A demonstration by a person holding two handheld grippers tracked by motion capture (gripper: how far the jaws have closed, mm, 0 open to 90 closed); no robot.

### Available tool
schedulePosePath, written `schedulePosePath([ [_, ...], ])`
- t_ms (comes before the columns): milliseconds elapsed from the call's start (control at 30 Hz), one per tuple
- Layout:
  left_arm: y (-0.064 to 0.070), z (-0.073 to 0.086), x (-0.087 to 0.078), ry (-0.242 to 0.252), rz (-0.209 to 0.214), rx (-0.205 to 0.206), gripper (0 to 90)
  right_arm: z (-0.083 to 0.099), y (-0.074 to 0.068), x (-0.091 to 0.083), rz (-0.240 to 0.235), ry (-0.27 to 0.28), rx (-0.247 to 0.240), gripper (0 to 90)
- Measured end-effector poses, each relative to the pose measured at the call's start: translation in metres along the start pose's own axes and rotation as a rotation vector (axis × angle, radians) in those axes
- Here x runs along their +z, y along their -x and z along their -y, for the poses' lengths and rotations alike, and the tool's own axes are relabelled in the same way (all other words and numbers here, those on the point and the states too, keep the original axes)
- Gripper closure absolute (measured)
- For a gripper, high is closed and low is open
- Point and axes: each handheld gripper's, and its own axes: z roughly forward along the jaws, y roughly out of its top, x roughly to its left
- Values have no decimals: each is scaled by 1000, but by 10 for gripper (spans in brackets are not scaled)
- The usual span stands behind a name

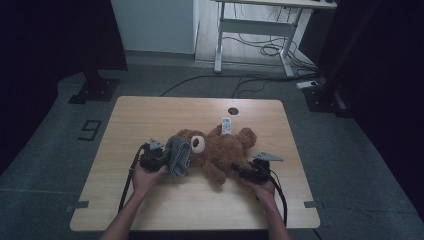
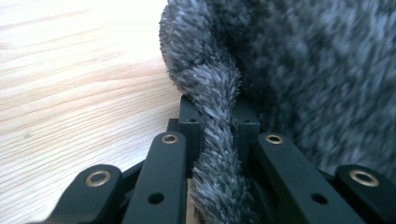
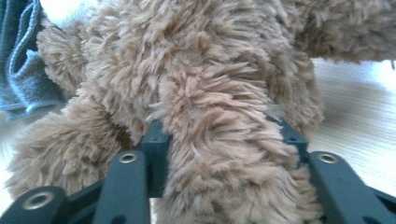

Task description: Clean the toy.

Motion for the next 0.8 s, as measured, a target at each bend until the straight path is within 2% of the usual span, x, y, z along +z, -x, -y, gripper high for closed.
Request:
schedulePosePath([
  [33,0,0,0,0,0,0,785,0,0,0,6,3,3,484],
  [67,-4,3,-11,11,-14,10,784,0,0,-1,7,2,13,466],
  [100,-4,3,-11,11,-14,10,784,0,0,-1,7,2,13,466],
  [200,-17,14,-37,49,-38,7,783,-1,0,-8,4,19,34,401],
  [233,-17,14,-37,49,-38,7,782,-2,0,-11,2,25,35,396],
  [267,-25,22,-50,67,-47,1,782,-2,1,-13,1,34,35,391],
  [300,-25,22,-50,67,-47,1,782,-2,2,-16,0,46,37,387],
  [333,-34,33,-63,68,-54,-9,782,-1,2,-18,-2,55,42,384],
  [367,-34,33,-63,68,-54,-9,782,-1,2,-18,-2,55,42,384],
  [400,-38,39,-68,63,-55,-20,782,-1,3,-20,-2,58,46,381],
  [433,-45,52,-74,46,-57,-37,781,0,5,-22,-2,57,53,376],
  [467,-49,59,-77,35,-60,-45,781,1,6,-23,-5,55,57,376],
  [500,-49,59,-77,35,-60,-45,781,1,6,-23,-5,55,57,376],
  [567,-55,72,-83,26,-65,-64,780,2,6,-24,-7,49,61,378],
  [600,-61,83,-88,12,-67,-79,777,3,6,-24,-8,45,60,382],
  [633,-61,83,-88,12,-67,-79,774,3,6,-24,-8,45,60,382],
  [667,-65,94,-91,-7,-73,-83,771,3,6,-24,-8,42,65,382],
  [700,-65,94,-91,-7,-73,-83,768,4,7,-25,-9,41,64,382],
  [733,-68,103,-93,-24,-72,-94,765,4,7,-25,-9,39,63,381],
  [800,-70,108,-92,-34,-68,-106,758,4,8,-25,-10,42,67,380],
])
